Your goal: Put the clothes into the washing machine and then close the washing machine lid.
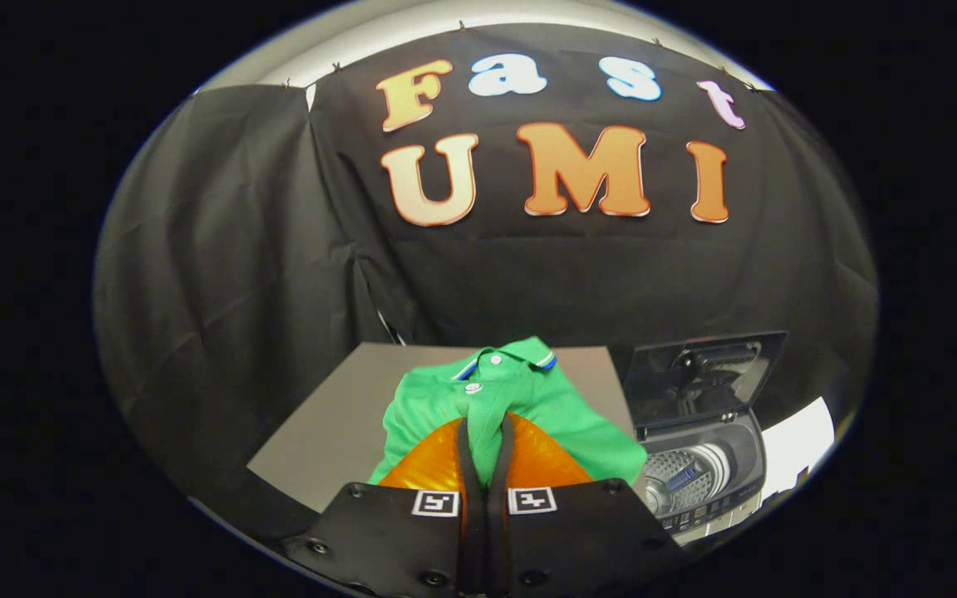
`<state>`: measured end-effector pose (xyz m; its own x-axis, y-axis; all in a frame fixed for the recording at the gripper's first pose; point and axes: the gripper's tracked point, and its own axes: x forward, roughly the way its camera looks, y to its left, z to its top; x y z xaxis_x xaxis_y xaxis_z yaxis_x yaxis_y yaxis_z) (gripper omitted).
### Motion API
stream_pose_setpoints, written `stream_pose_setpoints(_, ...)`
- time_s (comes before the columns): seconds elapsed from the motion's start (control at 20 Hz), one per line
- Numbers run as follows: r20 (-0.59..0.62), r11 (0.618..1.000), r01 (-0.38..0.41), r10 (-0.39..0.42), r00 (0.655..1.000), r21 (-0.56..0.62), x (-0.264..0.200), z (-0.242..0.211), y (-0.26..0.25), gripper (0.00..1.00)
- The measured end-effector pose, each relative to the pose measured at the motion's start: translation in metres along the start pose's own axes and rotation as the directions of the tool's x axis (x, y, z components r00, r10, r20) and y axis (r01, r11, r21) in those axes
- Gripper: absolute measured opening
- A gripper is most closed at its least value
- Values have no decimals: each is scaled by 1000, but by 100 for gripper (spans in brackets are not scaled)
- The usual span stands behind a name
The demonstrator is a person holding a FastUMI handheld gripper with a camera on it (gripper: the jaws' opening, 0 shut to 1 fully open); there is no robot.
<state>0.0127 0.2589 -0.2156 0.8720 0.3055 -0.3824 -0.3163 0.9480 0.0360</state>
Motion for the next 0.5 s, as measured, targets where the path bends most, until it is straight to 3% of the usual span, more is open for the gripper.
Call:
stream_pose_setpoints(0.2, 72, 998, 17, -21, 997, 58, -30, 36, -30, 8)
stream_pose_setpoints(0.5, 141, 987, 142, -151, 978, 70, -65, 67, -106, 8)
